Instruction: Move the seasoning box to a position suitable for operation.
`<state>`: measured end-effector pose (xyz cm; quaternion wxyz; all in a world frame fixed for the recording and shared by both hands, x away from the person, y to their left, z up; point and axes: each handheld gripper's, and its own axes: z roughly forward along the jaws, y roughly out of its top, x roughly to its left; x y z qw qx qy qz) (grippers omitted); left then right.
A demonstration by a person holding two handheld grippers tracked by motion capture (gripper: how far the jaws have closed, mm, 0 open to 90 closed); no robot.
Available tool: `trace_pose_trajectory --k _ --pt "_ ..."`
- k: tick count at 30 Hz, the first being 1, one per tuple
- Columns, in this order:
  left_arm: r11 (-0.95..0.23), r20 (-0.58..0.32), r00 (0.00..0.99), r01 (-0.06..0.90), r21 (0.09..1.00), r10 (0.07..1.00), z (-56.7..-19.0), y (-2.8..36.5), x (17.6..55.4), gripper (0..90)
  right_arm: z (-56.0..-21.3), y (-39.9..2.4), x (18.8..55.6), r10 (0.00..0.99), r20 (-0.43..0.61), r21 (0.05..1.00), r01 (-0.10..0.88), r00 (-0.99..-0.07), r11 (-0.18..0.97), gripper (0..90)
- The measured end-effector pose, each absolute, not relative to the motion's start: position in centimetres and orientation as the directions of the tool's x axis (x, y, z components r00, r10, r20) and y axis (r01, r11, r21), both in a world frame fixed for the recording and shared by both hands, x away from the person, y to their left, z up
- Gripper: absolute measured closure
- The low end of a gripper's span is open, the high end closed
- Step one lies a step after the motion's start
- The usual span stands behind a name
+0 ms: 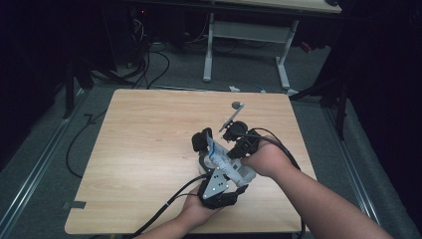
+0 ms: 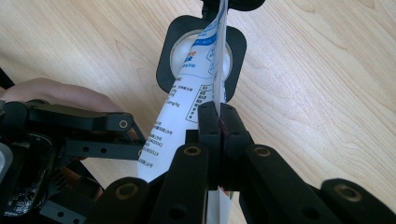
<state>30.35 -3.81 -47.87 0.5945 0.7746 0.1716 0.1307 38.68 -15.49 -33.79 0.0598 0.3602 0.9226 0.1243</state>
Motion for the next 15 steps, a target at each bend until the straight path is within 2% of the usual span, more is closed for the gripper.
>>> trace_pose_trajectory --k 15 --pt "-0.23 -0.003 0.907 0.11 0.967 0.421 -47.77 -3.84 30.35 52.1 -33.65 -15.48 38.64 0.682 -0.021 0.272 0.652 -0.731 0.708 90.0"
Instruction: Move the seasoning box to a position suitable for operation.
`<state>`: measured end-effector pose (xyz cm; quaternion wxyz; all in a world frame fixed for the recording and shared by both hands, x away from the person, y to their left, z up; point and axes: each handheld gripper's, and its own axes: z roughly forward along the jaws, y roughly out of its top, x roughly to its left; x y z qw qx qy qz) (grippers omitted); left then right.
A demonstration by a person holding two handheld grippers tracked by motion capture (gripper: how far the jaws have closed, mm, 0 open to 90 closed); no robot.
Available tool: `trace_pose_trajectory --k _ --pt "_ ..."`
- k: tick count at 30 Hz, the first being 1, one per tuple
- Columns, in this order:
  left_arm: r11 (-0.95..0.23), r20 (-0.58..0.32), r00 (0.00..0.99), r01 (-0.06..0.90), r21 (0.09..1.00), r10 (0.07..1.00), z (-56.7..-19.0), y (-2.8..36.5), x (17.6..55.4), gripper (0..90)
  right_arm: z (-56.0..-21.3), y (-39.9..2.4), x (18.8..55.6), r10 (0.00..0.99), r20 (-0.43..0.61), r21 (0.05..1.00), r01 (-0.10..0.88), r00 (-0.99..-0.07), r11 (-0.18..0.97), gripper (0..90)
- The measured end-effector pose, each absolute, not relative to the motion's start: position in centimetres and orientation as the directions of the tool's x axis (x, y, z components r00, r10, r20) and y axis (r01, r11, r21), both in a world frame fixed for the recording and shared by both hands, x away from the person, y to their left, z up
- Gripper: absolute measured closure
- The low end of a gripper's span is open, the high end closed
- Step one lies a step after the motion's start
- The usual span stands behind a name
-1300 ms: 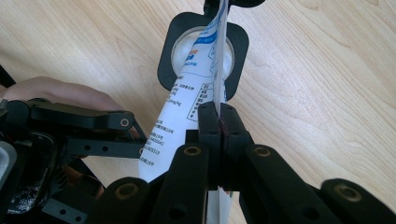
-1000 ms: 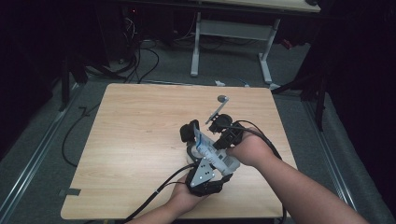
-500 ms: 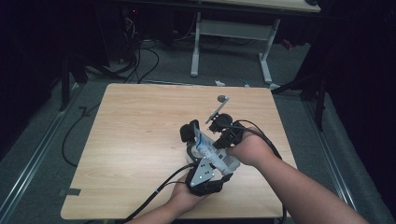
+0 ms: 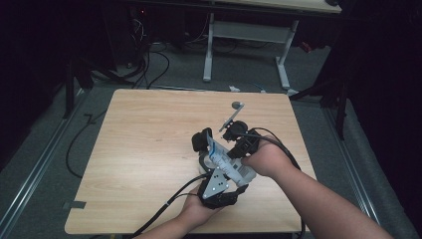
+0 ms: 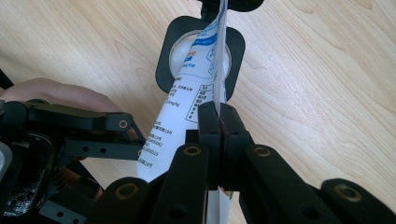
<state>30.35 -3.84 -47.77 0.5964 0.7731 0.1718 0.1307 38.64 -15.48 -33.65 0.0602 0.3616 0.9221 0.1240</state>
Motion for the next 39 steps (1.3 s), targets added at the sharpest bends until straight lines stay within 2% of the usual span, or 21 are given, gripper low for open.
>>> trace_pose_trajectory --k 39 --pt "-0.228 0.0 0.907 0.106 0.968 0.422 -47.66 -3.75 30.41 52.2 -33.74 -15.21 38.77 0.677 -0.026 0.274 0.646 -0.736 0.713 89.9"
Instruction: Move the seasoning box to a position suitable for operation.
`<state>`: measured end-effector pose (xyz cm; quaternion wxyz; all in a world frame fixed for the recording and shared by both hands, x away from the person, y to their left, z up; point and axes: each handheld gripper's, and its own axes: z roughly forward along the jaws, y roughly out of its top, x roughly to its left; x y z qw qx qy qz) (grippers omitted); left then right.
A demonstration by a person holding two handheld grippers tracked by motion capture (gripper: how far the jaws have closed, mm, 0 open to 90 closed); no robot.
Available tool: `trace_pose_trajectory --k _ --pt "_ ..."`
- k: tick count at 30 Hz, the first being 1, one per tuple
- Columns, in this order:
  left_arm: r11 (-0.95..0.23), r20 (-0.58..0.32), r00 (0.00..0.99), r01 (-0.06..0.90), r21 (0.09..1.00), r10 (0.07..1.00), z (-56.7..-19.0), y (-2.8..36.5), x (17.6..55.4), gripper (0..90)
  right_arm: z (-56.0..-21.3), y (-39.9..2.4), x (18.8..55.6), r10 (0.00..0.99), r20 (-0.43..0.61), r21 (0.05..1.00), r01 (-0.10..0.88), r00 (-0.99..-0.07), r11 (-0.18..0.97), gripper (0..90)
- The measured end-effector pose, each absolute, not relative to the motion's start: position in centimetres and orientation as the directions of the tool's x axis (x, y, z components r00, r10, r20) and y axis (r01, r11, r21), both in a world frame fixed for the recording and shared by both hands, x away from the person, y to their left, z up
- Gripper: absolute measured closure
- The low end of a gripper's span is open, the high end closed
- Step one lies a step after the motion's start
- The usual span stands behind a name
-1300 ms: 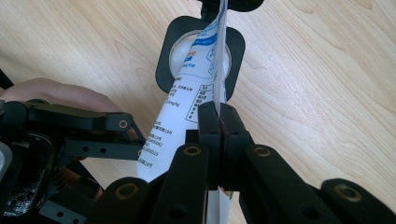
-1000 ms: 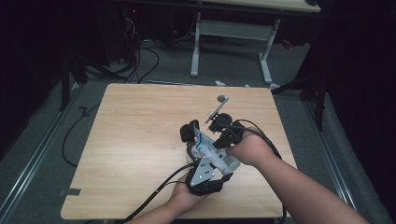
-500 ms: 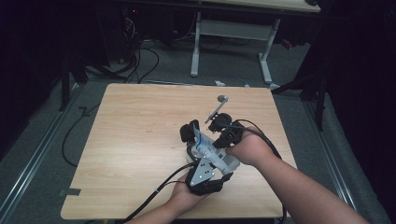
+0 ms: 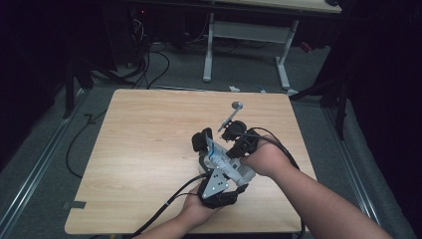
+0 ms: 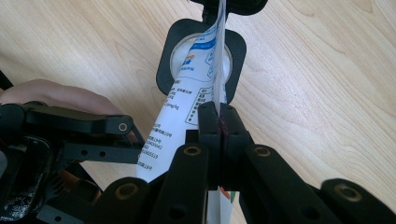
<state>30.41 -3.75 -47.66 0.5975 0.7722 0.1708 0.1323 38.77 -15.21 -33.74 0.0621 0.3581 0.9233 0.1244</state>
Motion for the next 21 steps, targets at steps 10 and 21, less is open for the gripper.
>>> trace_pose_trajectory --k 10,21 --pt "-0.221 -0.005 0.906 0.109 0.969 0.424 -47.63 -3.72 30.41 52.2 -33.76 -15.17 38.82 0.674 -0.027 0.277 0.643 -0.738 0.714 89.9" --pt "-0.219 -0.005 0.906 0.108 0.97 0.423 -47.59 -3.68 30.43 52.2 -33.77 -15.1 38.86 0.673 -0.028 0.278 0.641 -0.739 0.716 89.9"
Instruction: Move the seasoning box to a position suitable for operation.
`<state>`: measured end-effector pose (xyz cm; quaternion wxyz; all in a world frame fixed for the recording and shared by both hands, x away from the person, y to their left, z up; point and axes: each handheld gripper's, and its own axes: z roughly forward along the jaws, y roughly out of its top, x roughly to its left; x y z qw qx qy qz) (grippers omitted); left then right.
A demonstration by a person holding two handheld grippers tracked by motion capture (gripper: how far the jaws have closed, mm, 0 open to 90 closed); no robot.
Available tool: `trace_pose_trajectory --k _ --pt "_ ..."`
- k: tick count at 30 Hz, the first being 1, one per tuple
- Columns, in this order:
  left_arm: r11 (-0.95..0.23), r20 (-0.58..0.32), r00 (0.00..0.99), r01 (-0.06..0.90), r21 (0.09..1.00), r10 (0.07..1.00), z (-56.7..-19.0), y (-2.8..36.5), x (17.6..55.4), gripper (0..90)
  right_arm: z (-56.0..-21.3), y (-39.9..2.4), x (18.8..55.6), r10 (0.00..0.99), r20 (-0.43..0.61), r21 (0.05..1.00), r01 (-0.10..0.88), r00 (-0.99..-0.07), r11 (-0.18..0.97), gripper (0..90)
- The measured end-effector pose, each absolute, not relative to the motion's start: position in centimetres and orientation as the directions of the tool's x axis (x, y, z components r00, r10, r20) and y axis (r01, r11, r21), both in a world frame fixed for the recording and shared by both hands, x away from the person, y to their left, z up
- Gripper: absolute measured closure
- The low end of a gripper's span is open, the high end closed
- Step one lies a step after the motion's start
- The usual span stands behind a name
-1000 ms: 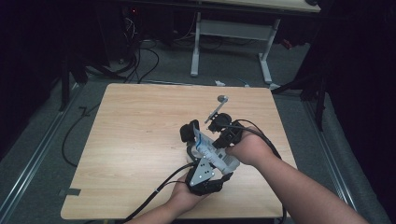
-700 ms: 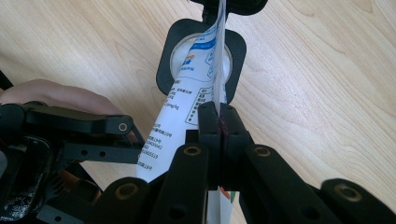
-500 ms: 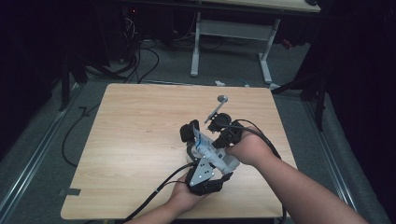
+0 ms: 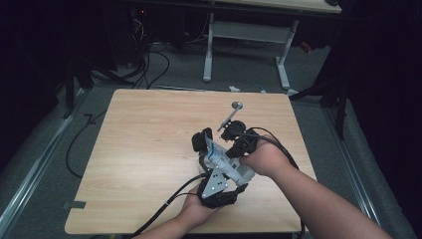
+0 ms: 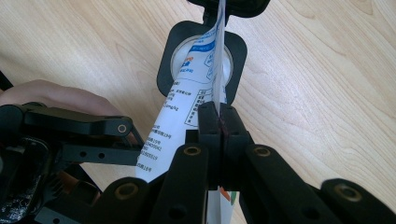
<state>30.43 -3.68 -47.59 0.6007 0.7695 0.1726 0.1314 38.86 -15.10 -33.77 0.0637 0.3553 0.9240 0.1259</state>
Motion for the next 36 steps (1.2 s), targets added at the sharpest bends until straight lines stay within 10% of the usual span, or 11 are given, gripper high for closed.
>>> trace_pose_trajectory --k 36 --pt "-0.211 -0.009 0.905 0.109 0.971 0.425 -47.41 -3.5 30.49 52.3 -33.76 -14.78 39.03 0.668 -0.031 0.274 0.637 -0.743 0.721 89.9"
